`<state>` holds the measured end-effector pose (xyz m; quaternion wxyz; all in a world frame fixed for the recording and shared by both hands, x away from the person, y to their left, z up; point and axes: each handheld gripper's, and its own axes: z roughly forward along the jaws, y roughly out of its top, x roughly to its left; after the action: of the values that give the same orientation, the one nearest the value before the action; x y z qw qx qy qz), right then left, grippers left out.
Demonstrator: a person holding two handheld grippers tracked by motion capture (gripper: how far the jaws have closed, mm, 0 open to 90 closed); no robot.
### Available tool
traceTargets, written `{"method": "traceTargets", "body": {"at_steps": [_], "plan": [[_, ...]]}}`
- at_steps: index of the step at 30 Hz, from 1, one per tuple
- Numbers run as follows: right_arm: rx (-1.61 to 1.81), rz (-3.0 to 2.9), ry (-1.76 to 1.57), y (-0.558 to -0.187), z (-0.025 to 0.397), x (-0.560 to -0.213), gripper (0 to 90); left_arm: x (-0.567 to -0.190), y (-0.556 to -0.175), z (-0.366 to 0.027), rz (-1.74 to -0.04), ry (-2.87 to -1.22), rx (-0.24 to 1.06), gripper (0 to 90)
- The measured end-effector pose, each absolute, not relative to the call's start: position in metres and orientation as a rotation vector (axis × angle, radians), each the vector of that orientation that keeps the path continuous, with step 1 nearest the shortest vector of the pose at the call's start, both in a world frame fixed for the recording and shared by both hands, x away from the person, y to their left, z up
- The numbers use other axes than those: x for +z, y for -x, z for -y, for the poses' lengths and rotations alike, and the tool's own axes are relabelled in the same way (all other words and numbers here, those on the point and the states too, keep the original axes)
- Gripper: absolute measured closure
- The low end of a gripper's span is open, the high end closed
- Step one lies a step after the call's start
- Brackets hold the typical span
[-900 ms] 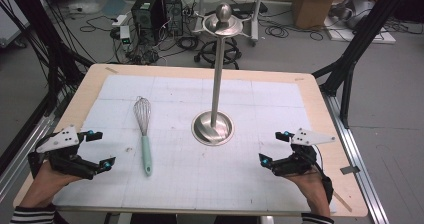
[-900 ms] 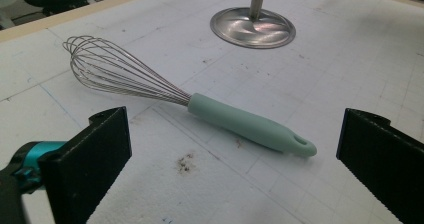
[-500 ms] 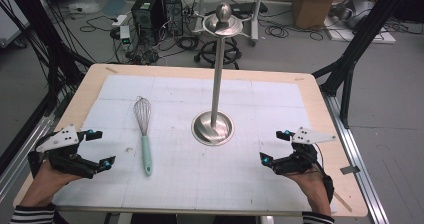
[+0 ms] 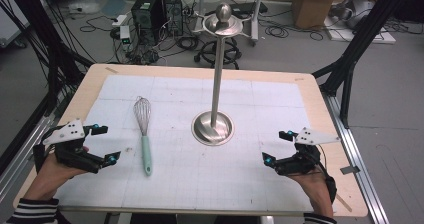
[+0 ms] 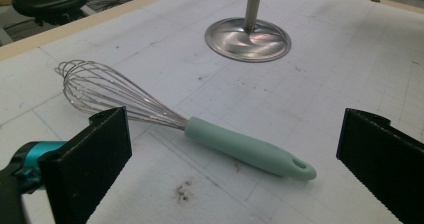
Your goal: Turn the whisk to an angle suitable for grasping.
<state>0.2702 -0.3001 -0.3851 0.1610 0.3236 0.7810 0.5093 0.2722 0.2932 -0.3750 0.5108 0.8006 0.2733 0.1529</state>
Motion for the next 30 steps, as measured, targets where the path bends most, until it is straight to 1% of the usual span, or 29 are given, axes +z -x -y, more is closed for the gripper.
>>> {"method": "traceTargets", "body": {"at_steps": [6, 11, 18, 19, 28, 30], "plan": [[1.462, -2.227, -0.921, -0.27, 0.301, -0.385, 0.7, -0.365, -0.286, -0.281, -0.617, -2.016, 0.36, 1.7], [1.46, -2.229, -0.924, -0.27, 0.3, -0.385, 0.7, -0.359, -0.292, -0.274, -0.59, -2.056, 0.337, 1.7], [1.461, -2.229, -0.929, -0.27, 0.301, -0.385, 0.7, -0.351, -0.299, -0.261, -0.513, -2.143, 0.307, 1.9], [1.46, -2.229, -0.93, -0.27, 0.301, -0.385, 0.7, -0.349, -0.301, -0.257, -0.49, -2.164, 0.307, 3.1], [1.459, -2.235, -0.931, -0.27, 0.301, -0.385, 0.7, -0.352, -0.306, -0.245, -0.438, -2.243, 0.259, 3.6], [1.457, -2.236, -0.931, -0.27, 0.301, -0.386, 0.7, -0.355, -0.306, -0.242, -0.411, -2.267, 0.248, 6.2]]}}
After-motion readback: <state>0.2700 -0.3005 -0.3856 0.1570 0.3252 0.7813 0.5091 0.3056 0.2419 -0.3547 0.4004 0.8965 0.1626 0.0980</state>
